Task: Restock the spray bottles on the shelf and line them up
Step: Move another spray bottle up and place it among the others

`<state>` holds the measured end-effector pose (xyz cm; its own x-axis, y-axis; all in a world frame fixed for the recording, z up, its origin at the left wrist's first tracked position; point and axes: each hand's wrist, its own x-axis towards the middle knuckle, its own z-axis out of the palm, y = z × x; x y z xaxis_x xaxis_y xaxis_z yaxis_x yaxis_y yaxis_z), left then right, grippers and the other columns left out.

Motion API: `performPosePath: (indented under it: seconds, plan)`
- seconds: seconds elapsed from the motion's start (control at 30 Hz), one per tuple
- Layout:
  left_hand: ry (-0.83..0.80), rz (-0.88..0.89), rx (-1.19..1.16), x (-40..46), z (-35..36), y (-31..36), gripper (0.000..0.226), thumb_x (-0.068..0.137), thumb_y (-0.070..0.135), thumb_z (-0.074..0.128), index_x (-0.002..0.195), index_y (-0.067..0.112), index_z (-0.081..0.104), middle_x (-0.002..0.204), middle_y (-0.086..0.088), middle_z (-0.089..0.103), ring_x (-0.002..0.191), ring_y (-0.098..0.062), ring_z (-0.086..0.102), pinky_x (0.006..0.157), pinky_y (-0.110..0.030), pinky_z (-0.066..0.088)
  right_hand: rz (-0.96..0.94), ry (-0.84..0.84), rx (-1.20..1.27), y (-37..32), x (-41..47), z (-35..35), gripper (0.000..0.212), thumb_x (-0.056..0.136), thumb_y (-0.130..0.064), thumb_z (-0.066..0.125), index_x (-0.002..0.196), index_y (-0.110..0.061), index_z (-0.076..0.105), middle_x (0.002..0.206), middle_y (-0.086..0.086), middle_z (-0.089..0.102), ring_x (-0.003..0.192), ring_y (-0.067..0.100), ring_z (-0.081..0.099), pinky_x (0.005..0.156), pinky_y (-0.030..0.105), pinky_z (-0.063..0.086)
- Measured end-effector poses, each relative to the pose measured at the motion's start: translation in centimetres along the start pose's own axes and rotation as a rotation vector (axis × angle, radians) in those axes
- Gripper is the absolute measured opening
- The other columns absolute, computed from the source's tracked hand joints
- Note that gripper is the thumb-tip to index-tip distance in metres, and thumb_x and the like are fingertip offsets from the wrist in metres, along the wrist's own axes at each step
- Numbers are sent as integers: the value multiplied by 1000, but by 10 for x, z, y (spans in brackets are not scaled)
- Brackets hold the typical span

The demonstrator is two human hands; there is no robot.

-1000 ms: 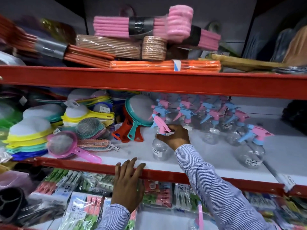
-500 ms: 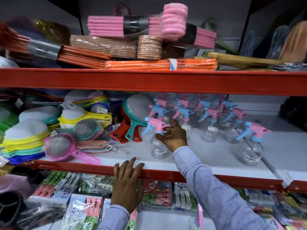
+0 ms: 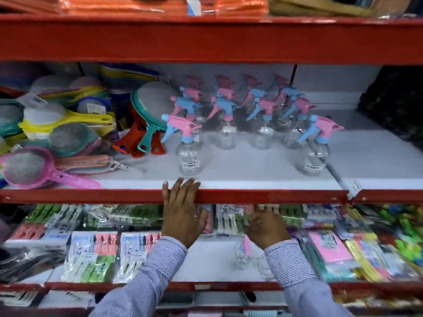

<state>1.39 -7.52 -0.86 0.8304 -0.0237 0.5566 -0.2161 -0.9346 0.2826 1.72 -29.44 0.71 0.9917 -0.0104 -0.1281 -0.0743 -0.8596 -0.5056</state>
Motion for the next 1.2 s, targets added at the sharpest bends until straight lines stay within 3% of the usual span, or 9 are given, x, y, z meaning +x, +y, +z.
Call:
performPosePath:
  seconds: [0.1, 0.17, 0.23, 0.47, 0.63, 0.8, 0.93, 1.0, 1.2]
  plan:
    - [16, 7, 1, -1, 3, -3, 59, 76, 30, 67, 131, 18, 52, 140, -6, 54, 137, -26, 38, 121, -53, 9, 137, -103, -102, 19, 9, 36, 41, 79, -43, 67, 99, -8, 70, 103, 11, 72, 99, 26, 67, 89, 29, 53]
    - [12, 16, 3, -2, 3, -4, 59, 77, 27, 67, 133, 18, 50, 141, -6, 53, 137, -25, 38, 121, -53, 11, 212, -177, -65, 24, 14, 56, 60, 78, -45, 70, 122, -6, 55, 123, 13, 63, 114, 28, 60, 95, 32, 49]
    - [9, 14, 6, -3, 2, -4, 58, 78, 27, 66, 133, 19, 50, 141, -5, 53, 137, -25, 38, 120, -53, 12, 245, -225, -100, 25, 18, 70, 67, 77, -43, 71, 129, -8, 46, 130, 13, 57, 120, 28, 57, 97, 35, 48]
    - [11, -5, -13, -5, 1, -3, 61, 75, 25, 71, 133, 19, 52, 139, -5, 55, 136, -25, 40, 121, -50, 12, 178, -215, -188, 16, 28, 74, 45, 78, -15, 71, 121, -9, 57, 119, 12, 64, 108, 27, 64, 86, 33, 54]
    - [19, -5, -8, -5, 1, -5, 59, 76, 28, 65, 133, 20, 51, 138, -5, 56, 136, -26, 40, 121, -50, 12, 73, -182, -121, -6, 8, 29, 46, 64, -23, 79, 106, -9, 64, 109, 10, 65, 98, 25, 64, 81, 29, 54]
    - [35, -10, -32, -6, 4, -3, 57, 75, 28, 61, 131, 19, 54, 135, -5, 58, 133, -27, 43, 118, -53, 17, -155, -108, 94, -34, -33, -66, 29, 62, -26, 78, 90, -19, 73, 81, -2, 70, 66, 12, 63, 46, 13, 42]
    - [33, -21, -44, -6, 4, -2, 55, 76, 27, 59, 130, 20, 54, 134, -4, 59, 131, -27, 45, 118, -53, 19, -335, 5, 379, -61, -42, -137, 31, 64, -23, 84, 94, -25, 75, 81, -12, 73, 68, -1, 67, 58, 9, 53]
    - [15, -23, -35, -7, 4, -2, 56, 76, 26, 61, 131, 22, 53, 135, -3, 58, 132, -25, 44, 118, -53, 19, -395, 92, 438, -78, -26, -155, 35, 68, -27, 83, 101, -25, 73, 85, -15, 70, 76, 2, 67, 63, 13, 53]
    - [-37, -24, -30, -9, -1, -2, 62, 75, 22, 66, 134, 24, 49, 136, -1, 57, 131, -24, 45, 117, -53, 22, -383, 261, 236, -108, 61, -136, 36, 71, -30, 79, 101, -13, 69, 100, 9, 74, 81, 21, 64, 70, 20, 40]
